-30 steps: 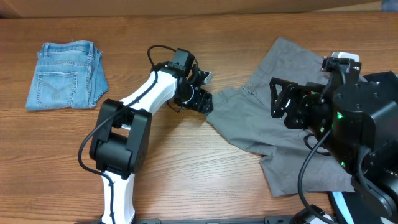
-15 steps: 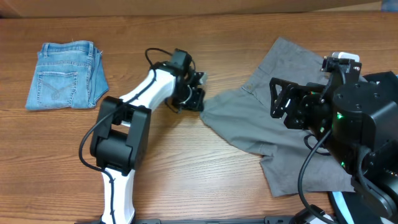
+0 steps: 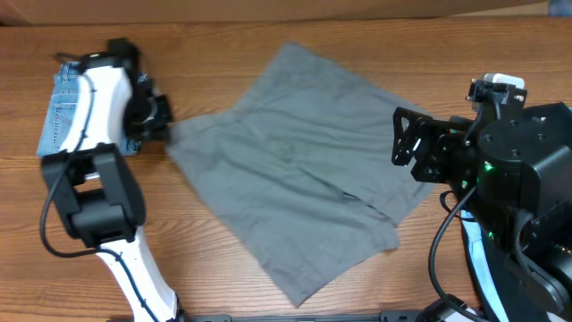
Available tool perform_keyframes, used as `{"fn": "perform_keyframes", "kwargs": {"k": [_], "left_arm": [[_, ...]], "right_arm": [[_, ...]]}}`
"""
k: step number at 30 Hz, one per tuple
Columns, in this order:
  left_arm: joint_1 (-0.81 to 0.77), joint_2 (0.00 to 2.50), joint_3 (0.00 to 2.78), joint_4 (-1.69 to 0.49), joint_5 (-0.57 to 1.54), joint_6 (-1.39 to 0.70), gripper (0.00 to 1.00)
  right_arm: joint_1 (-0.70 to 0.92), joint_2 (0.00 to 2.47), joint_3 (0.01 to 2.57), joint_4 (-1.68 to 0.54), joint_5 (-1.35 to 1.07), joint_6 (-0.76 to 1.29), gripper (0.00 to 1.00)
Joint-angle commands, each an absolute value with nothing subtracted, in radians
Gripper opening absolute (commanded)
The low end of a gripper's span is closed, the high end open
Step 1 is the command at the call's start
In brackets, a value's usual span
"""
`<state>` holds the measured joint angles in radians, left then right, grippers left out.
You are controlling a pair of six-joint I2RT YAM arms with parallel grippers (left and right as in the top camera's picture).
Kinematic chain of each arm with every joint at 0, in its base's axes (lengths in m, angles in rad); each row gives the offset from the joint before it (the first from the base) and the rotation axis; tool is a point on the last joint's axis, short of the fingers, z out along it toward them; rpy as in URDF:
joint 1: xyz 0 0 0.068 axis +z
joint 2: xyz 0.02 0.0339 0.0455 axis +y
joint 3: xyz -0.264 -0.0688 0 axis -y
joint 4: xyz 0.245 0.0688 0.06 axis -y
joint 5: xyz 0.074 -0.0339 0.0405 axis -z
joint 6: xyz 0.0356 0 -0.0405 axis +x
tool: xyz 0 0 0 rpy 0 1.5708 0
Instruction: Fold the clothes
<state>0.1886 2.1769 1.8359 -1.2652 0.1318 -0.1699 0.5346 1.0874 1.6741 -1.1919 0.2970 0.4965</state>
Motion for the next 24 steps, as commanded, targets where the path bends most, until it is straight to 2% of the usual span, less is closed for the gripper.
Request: {"fn": "perform_keyframes", "kwargs": {"k": [1,5,7,9,12,14,17,18,19,21,24], "left_arm": [[0.206,2.115,1.854,-1.298,0.152,-0.081,0.37],[0.203,2.046,1.855,-1.318,0.147,-0.017,0.59],[0.187,2.001,1.855,-1.294,0.175,0.002,0.66],[0.163,1.966,1.855,-1.253,0.256,0.057,0.64],[0.098,1.950,1.854,-1.171,0.368,0.126,0.49],[0.032,1.972,1.854,-1.096,0.384,0.128,0.46],[-0.054,2.024,1.854,-1.005,0.386,0.136,0.61],[-0.086,2.048,1.854,-0.967,0.387,0.135,0.63],[-0.112,2.071,1.854,-0.936,0.386,0.135,0.61],[-0.157,2.114,1.854,-0.873,0.382,0.135,0.49],[-0.207,2.178,1.854,-0.764,0.374,0.134,0.17]], "right_arm": [[0.532,1.083,1.690,-1.181,0.348,0.498,0.93],[0.532,1.083,1.690,-1.165,0.378,0.498,0.96],[0.531,1.083,1.690,-1.156,0.377,0.498,0.95],[0.531,1.083,1.690,-1.148,0.377,0.498,0.95],[0.532,1.083,1.690,-1.135,0.373,0.499,0.95],[0.532,1.083,1.690,-1.127,0.364,0.499,0.95],[0.532,1.083,1.690,-1.128,0.358,0.499,0.94],[0.532,1.083,1.690,-1.128,0.354,0.499,0.94],[0.532,1.083,1.690,-1.128,0.347,0.499,0.94],[0.532,1.083,1.690,-1.128,0.331,0.499,0.94],[0.532,1.083,1.690,-1.129,0.301,0.499,0.94]]}}
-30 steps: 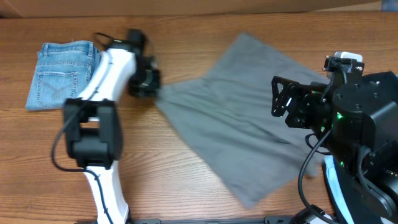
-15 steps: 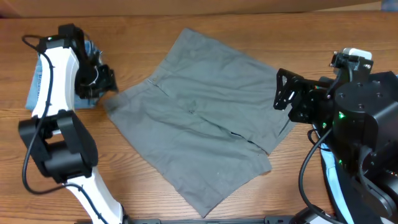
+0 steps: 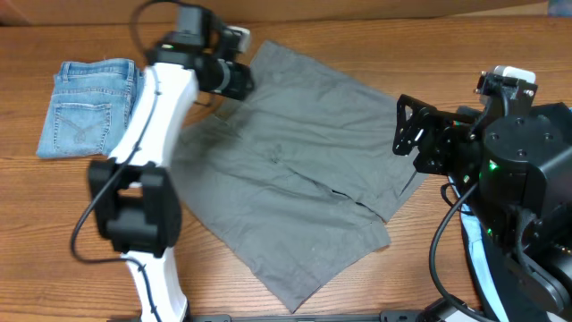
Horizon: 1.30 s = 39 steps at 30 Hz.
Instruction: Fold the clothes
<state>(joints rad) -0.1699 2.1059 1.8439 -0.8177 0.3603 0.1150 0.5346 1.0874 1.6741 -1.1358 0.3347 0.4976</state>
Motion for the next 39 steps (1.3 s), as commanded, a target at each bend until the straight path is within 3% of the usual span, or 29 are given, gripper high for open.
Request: {"fn": "perform_keyframes", "kwargs": {"k": [1,5,17,27,34,39], "left_arm": [[-0.218,2.194,1.854,-0.731,0.345,0.123,0.04],[-0.248,2.252,1.854,-0.638,0.097,-0.030,0.06],[-0.212,2.383,1.854,-0.556,0.094,-0.030,0.04],[-0.053,2.407,1.855,-0.579,-0.042,-0.075,0.08],[0.074,2.403,1.864,-0.674,0.043,-0.089,0.05],[0.098,2.365,1.942,-0.714,0.143,-0.090,0.11]], "right_arm": [[0.532,1.083,1.690,-1.130,0.290,0.499,0.94],[0.532,1.083,1.690,-1.137,0.263,0.499,0.93],[0.532,1.102,1.690,-1.162,0.210,0.499,0.90],[0.532,1.152,1.690,-1.175,0.181,0.500,0.87],[0.516,1.198,1.690,-1.188,0.182,0.537,0.86],[0.417,1.269,1.690,-1.262,0.181,0.677,0.87]]}}
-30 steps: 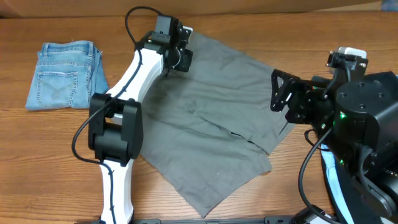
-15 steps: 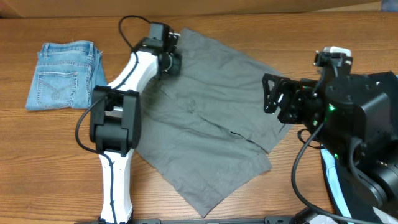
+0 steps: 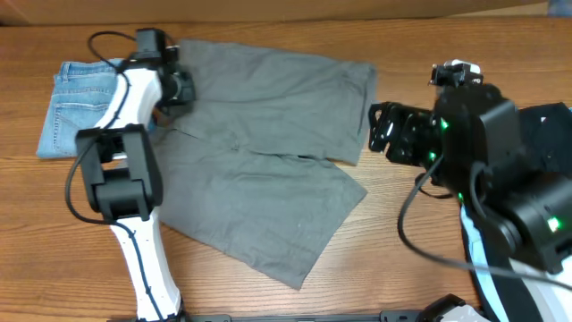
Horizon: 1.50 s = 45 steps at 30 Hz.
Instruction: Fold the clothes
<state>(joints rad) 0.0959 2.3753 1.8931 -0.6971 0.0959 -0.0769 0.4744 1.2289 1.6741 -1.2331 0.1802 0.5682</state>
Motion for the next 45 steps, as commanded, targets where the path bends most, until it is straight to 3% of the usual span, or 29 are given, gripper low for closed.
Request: {"fn": "perform_keyframes", "kwargs": {"k": [1,8,17,21,24,26,30,33,41,43,45], "left_arm": [[0.097,2.352,1.965,-0.721,0.159,-0.090,0.12],[0.083,2.235,2.192,-0.849,0.181,-0.072,0.29],[0.071,2.022,2.300,-1.050,0.181,-0.051,0.45],[0.071,1.948,2.300,-1.159,0.181,-0.021,0.84],[0.071,1.922,2.300,-1.232,0.177,-0.013,0.87],[0.071,1.914,2.300,-1.281,0.177,-0.013,1.00],[0.071,1.915,2.300,-1.379,0.178,-0.015,1.00],[0.071,1.915,2.300,-1.419,0.178,-0.014,1.00],[0.071,1.915,2.300,-1.466,0.185,-0.014,1.00],[0.071,1.915,2.300,-1.470,0.185,-0.015,1.00],[0.071,1.915,2.300,-1.473,0.185,-0.014,1.00]], "right_arm": [[0.392,1.288,1.690,-1.291,0.181,0.719,0.88],[0.232,1.439,1.689,-1.390,0.008,0.677,0.91],[0.213,1.652,1.613,-1.430,-0.065,0.493,0.87],[0.213,1.725,1.507,-1.374,-0.160,0.377,0.87],[0.213,1.757,1.420,-1.306,-0.220,0.311,0.86],[0.213,1.772,1.356,-1.257,-0.251,0.273,0.83],[0.215,1.780,1.235,-1.159,-0.290,0.200,0.78],[0.215,1.780,1.150,-1.050,-0.290,0.201,0.64],[0.214,1.780,0.976,-0.771,-0.319,0.204,0.63],[0.214,1.780,0.967,-0.759,-0.319,0.204,0.54],[0.214,1.780,0.968,-0.751,-0.320,0.205,0.36]]}}
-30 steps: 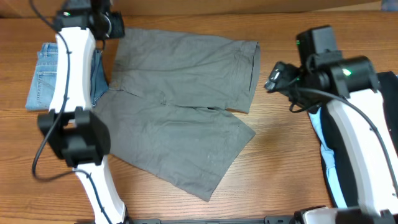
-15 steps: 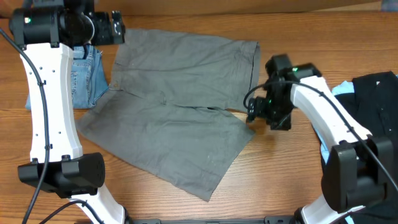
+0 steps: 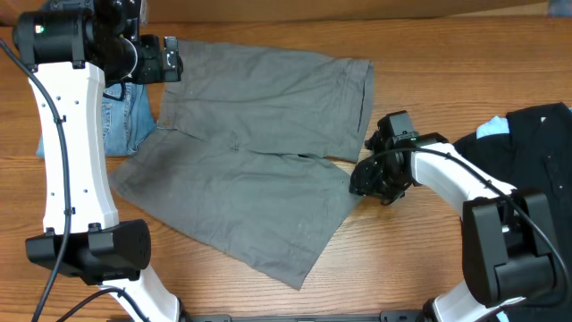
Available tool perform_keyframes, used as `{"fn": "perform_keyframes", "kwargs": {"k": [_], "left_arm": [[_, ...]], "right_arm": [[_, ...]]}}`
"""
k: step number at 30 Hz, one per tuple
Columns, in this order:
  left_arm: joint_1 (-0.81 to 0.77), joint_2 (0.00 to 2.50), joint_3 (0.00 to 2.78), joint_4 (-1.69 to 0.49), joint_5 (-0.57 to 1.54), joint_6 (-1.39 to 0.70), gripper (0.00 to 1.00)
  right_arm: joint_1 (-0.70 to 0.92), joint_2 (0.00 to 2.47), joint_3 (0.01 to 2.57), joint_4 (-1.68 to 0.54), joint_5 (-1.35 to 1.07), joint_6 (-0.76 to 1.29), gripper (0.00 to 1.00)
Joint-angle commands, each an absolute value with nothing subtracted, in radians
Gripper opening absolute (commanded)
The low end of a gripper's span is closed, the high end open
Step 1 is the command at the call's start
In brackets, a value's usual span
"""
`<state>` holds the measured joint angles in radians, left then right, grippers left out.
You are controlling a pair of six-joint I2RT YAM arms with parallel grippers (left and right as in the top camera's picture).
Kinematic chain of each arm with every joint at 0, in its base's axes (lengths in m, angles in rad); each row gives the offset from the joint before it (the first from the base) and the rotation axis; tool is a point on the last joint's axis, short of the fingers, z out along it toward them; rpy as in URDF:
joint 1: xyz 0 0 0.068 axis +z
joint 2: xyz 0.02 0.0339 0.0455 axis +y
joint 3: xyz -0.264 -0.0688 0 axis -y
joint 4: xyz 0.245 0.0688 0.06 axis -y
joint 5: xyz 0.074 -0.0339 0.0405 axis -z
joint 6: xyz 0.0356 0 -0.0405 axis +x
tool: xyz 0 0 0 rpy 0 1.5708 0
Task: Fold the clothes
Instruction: 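Release the shorts and pull both grippers back to the sides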
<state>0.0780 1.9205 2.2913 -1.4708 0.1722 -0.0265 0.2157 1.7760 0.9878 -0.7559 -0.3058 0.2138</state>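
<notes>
Grey shorts [image 3: 259, 152] lie spread flat on the wooden table, one leg reaching to the upper right and the other toward the front. My left gripper [image 3: 172, 58] hangs raised over the shorts' top-left corner, its fingers apart and holding nothing. At the right-hand hem corner of the front leg, my right gripper [image 3: 362, 182] is low and pointing left. Its fingers are dark against the cloth, so their state does not show.
Folded blue jeans [image 3: 125, 125] lie at the left, partly hidden behind the left arm. A black garment [image 3: 536, 143] with a bit of light blue cloth sits at the right edge. The table's far edge runs along the top.
The left gripper has moved from the shorts' waistband up to their top-left corner and sits higher. The right gripper went from beside the upper leg's hem to the front leg's hem corner. The shorts lie unchanged.
First the shorts lay skewed as a diamond, the left gripper at their left corner by the jeans. Then it was at their upper edge. Later the shorts lay turned and spread squarely. Now both grippers sit at opposite corners.
</notes>
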Motion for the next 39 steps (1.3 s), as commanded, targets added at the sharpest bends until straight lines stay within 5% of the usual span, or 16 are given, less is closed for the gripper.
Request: {"fn": "perform_keyframes", "kwargs": {"k": [1,4,17,22,39], "left_arm": [[0.071,1.915,2.300,-1.473,0.185,-0.014,1.00],[0.071,1.915,2.300,-1.473,0.185,-0.015,1.00],[0.070,1.915,2.300,-1.481,0.185,-0.015,1.00],[0.071,1.915,2.300,-1.497,0.184,-0.014,1.00],[0.184,1.812,2.301,-1.690,0.105,-0.140,1.00]], "right_arm": [[0.214,1.780,0.968,-0.749,-0.324,0.204,0.24],[0.211,1.779,0.970,-0.765,-0.325,0.204,0.04],[-0.009,1.779,1.090,-0.810,-0.002,0.319,0.04],[-0.107,1.779,1.156,-0.794,-0.022,0.318,0.47],[-0.194,1.458,1.393,-1.151,-0.332,0.260,0.52]]}}
